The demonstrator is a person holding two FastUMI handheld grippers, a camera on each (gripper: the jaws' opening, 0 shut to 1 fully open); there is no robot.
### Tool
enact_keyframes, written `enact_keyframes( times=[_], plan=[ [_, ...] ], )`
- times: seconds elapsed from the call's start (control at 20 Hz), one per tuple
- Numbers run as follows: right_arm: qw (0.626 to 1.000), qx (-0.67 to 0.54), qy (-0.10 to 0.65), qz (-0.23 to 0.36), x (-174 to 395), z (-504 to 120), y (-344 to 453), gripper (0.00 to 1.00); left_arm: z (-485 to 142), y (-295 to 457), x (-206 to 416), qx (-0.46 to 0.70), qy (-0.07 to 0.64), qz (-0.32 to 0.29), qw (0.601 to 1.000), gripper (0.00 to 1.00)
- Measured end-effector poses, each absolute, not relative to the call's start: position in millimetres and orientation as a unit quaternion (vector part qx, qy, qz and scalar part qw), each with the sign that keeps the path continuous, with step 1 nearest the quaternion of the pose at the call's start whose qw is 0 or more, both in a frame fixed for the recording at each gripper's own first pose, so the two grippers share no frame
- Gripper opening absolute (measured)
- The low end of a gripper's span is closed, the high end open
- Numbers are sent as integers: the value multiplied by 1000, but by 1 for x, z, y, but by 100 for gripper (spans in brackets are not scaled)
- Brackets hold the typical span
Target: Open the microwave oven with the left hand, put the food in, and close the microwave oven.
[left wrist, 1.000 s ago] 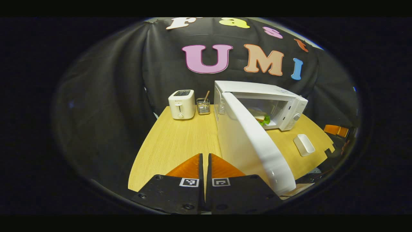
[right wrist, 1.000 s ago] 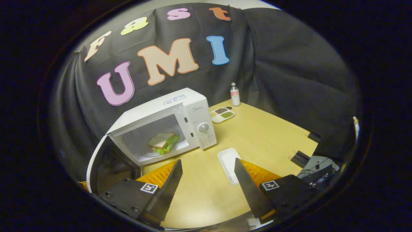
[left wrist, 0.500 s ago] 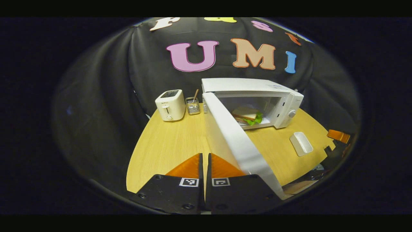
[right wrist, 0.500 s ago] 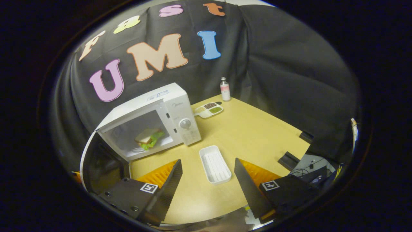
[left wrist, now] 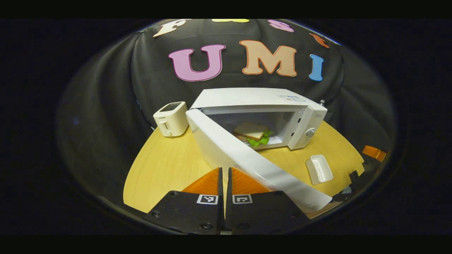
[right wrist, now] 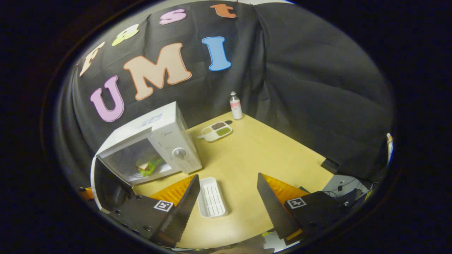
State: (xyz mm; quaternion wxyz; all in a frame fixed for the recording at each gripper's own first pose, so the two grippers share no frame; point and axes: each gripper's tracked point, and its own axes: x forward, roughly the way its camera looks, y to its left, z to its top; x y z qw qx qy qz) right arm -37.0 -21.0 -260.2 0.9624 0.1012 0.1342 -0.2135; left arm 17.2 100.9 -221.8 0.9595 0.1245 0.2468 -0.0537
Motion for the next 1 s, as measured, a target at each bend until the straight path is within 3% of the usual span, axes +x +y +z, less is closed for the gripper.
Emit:
enact_keyframes(
  times=[0.05, 0.1, 0.15, 0.2, 0.6, 0.65, 0.85, 0.9, 0.95, 1.0],
  plan=[
    [964, 100, 132, -210, -32, -258, -28, 92, -222, 91, 18, 121, 244, -55, 961, 1],
    [965, 99, 130, -204, -28, -254, -34, 100, -223, 80, 19, 116, 241, -58, 962, 0],
    [967, 96, 128, -199, -24, -252, -39, 92, -225, 70, 21, 112, 239, -58, 963, 0],
    [968, 93, 126, -195, -21, -249, -45, 100, -228, 59, 22, 108, 238, -58, 964, 1],
    [976, 73, 109, -173, -13, -231, -82, 100, -222, -6, 50, 108, 206, -55, 971, 1],
    [977, 71, 107, -172, -15, -230, -86, 92, -220, -11, 54, 109, 201, -55, 972, 1],
    [978, 68, 109, -165, -22, -231, -94, 92, -220, -37, 65, 108, 186, -67, 974, 0],
    [978, 69, 110, -163, -23, -232, -95, 100, -219, -44, 67, 108, 180, -72, 975, 1],
    [978, 70, 113, -161, -24, -233, -97, 92, -219, -51, 69, 108, 176, -79, 975, 0],
    [978, 70, 114, -160, -26, -234, -98, 92, -219, -56, 71, 107, 174, -85, 975, 0]
  ],
)
